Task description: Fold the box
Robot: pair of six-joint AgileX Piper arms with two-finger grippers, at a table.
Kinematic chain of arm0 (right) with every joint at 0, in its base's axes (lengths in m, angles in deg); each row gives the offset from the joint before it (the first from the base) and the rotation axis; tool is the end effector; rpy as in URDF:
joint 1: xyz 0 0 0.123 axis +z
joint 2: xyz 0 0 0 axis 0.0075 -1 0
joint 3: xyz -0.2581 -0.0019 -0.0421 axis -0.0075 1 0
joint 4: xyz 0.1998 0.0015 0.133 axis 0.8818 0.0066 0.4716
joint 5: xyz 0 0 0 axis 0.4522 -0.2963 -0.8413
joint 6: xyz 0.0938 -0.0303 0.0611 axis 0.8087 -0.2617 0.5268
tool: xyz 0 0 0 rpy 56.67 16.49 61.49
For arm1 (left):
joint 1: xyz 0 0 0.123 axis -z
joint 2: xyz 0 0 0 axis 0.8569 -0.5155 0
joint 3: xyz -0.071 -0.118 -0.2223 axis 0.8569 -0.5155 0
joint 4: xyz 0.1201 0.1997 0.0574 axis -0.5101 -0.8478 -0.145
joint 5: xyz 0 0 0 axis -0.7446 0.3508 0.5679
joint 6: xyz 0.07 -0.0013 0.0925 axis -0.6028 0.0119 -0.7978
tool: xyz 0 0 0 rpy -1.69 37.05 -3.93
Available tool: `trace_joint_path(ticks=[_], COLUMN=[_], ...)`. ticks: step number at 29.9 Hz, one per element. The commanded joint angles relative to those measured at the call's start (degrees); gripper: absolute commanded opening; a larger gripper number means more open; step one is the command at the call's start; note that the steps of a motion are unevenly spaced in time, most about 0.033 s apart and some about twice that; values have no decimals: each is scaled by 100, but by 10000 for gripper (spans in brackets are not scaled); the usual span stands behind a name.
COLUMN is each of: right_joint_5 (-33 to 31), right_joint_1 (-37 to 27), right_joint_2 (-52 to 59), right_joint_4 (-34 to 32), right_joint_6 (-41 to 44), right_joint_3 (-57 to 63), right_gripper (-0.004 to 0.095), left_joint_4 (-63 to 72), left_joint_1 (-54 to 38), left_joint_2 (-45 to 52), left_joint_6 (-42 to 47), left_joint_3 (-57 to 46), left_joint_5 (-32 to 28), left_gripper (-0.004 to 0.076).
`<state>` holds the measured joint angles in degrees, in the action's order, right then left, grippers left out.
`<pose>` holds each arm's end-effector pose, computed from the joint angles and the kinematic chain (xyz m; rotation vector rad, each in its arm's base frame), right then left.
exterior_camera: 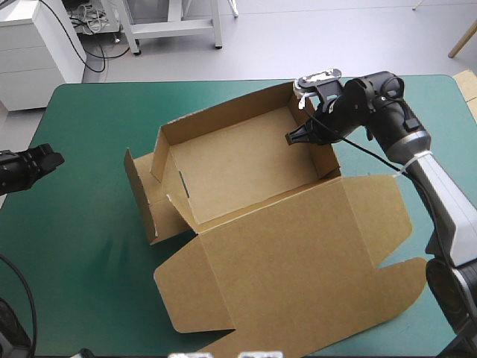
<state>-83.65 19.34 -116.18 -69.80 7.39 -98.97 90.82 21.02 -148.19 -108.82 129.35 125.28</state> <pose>0.3468 0.1302 0.3446 -0.5196 2.5094 0.1702 0.2766 0.1107 0.2976 -0.4490 2.2108 -0.6573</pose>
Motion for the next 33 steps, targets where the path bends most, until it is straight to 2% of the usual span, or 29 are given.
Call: trace_joint_path(ticks=[1,3,5,11,14,23,29,33], right_joint_5=[155,144,130,391,574,1136,1244,1244], right_joint_1=[-24,-24,-24,-24,-24,-24,-36,-46], right_joint_2=[393,399,399,399,399,379,379,379], right_joint_4=[274,367,535,1139,1342,1332,1028,772], right_joint_6=[-49,-58,-73,-227,-333,-312,-220,-68], right_joint_3=[-472,-620,-736,-857,-857,-857,-857,-857], right_gripper=[-21,-21,-21,-21,-21,-21,-21,-21], left_joint_4=[389,364,350,449,468,840,1992,2259], left_joint_1=[-6,-6,-6,124,443,1323,1423,1423], left_joint_2=[213,213,201,18,8,28,43,160], left_joint_6=[-203,-180,-176,-164,-431,-1038,-1769,-1743], left_joint_3=[140,140,140,133,89,-100,-100,-100], left_joint_5=[9,22,171,541,441,540,1378,1378], left_gripper=[477,608,659,658,658,658,658,658])
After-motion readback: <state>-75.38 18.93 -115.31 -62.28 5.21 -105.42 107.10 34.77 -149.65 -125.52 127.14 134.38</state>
